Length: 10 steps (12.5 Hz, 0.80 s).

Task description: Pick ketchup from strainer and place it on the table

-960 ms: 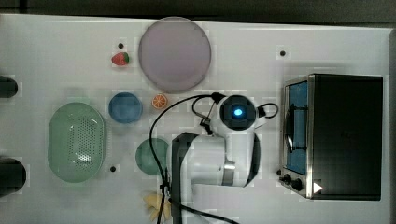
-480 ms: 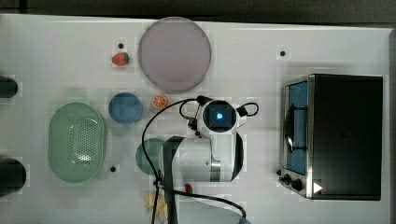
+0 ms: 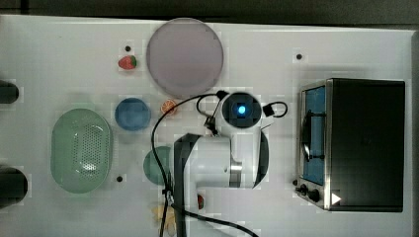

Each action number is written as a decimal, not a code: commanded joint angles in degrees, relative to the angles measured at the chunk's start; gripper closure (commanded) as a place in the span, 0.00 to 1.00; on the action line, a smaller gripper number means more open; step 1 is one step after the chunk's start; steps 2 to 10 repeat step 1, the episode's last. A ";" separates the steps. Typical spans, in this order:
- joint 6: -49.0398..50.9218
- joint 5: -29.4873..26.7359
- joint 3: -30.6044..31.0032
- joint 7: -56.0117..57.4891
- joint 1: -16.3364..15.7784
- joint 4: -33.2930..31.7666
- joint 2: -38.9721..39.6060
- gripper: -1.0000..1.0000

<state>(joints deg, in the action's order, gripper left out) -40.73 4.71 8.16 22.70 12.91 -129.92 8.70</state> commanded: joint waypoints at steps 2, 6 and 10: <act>12.20 -0.09 0.94 -12.57 -0.28 12.38 -5.62 0.00; 12.20 -0.09 0.94 -12.57 -0.28 12.38 -5.62 0.00; 12.20 -0.09 0.94 -12.57 -0.28 12.38 -5.62 0.00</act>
